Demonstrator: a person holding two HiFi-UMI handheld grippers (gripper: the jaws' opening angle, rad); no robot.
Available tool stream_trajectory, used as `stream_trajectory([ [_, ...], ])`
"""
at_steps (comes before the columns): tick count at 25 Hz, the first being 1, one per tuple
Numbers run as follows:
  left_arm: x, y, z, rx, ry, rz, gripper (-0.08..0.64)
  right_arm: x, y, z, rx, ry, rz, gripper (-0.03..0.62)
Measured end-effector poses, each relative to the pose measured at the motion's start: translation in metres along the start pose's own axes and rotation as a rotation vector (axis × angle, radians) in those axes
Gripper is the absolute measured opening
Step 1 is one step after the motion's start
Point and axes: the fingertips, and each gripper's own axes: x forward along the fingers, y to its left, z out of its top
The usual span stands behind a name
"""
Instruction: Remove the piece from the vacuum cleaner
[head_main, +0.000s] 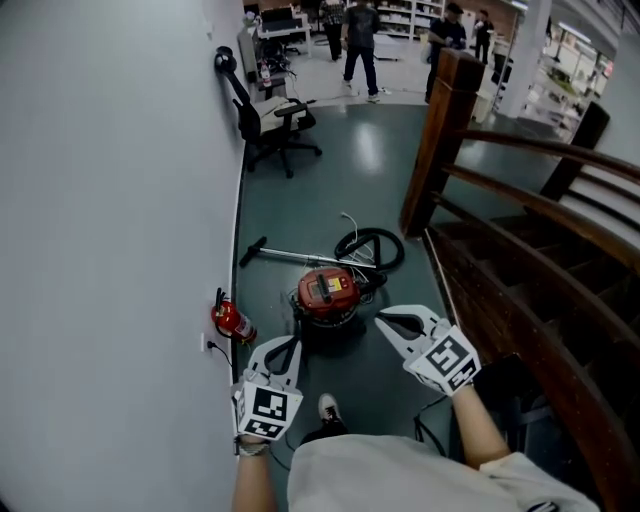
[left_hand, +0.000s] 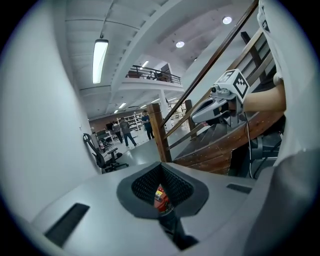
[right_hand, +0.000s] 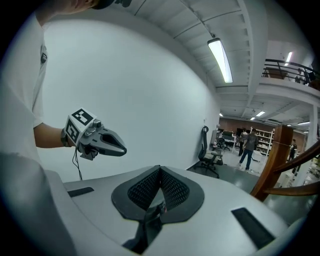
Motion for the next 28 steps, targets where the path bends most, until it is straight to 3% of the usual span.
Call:
stream_trajectory([
  [12,0.045,0.057,-0.034,-0.076,0.006,0.045,-0.002,0.07,-0.028,-0.022,-0.028,0.105,0.003,0.028],
  [19,0.074,0.071,-0.052,-0.021,0.026,-0.004,-0.002,0.108,-0.031,-0.033,-0.068,0.172,0.029,0.028],
  [28,0.106,0.123,-0.073,-0.045,0.063,0.032,-0.002,0.146,-0.06,-0.062,-0.033,0.204,0.017,0.029],
])
